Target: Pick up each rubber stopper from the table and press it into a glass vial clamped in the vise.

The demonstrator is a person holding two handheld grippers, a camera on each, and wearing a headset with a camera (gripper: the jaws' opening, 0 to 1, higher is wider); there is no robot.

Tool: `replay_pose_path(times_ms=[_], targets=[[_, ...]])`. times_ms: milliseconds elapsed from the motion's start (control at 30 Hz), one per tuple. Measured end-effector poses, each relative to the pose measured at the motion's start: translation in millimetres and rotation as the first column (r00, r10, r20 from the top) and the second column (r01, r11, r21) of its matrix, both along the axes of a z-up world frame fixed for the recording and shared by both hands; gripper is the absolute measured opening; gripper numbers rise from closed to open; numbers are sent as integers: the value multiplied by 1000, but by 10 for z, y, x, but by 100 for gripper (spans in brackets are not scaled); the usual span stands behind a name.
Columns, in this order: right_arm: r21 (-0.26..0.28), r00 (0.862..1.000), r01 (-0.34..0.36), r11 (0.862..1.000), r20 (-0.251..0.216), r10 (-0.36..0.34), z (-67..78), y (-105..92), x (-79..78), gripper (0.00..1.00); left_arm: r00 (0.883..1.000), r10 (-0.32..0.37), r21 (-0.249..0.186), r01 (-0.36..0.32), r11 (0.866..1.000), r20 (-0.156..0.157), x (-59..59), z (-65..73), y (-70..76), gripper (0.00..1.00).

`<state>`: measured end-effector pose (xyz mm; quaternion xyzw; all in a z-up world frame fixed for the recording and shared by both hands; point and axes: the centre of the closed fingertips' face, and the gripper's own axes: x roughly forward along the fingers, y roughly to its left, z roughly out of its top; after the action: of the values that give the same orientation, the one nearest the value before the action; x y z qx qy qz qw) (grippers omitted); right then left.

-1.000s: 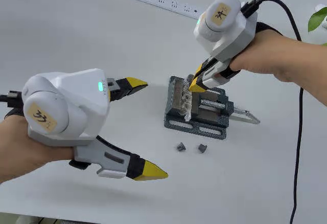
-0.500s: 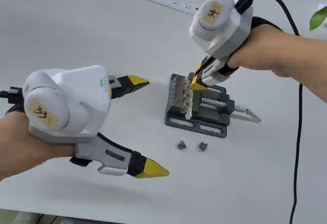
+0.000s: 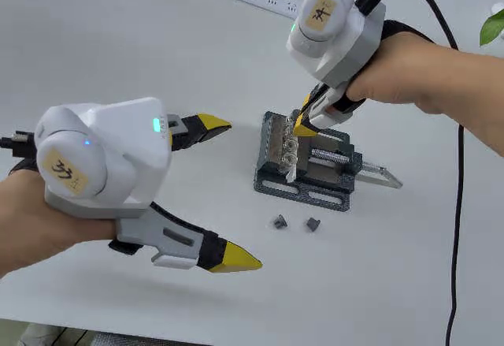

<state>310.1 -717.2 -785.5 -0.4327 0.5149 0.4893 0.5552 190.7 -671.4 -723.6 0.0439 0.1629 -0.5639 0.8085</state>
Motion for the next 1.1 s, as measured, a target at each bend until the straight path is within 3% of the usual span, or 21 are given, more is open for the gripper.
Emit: replay_pose_path(times_ms=[267,400,633,1100], targets=[[-27,1000,11,1000,7,-10,-1,-1,21,6,1000,-5,-2,5,1000,2,12,12,-22,98],[-6,1000,-12,1000,11,13,7,-9,15,7,1000,-12,-1,12,1000,2,-3,23,-39,98],[24,1000,11,1000,5,-11,-17,6,53,7,1000,-9,3,9,1000,-2,-11,12,-22,98],[41,999,31,999,3,-31,-7,10,27,8,1000,-8,-3,8,1000,-7,-4,-6,-27,97]])
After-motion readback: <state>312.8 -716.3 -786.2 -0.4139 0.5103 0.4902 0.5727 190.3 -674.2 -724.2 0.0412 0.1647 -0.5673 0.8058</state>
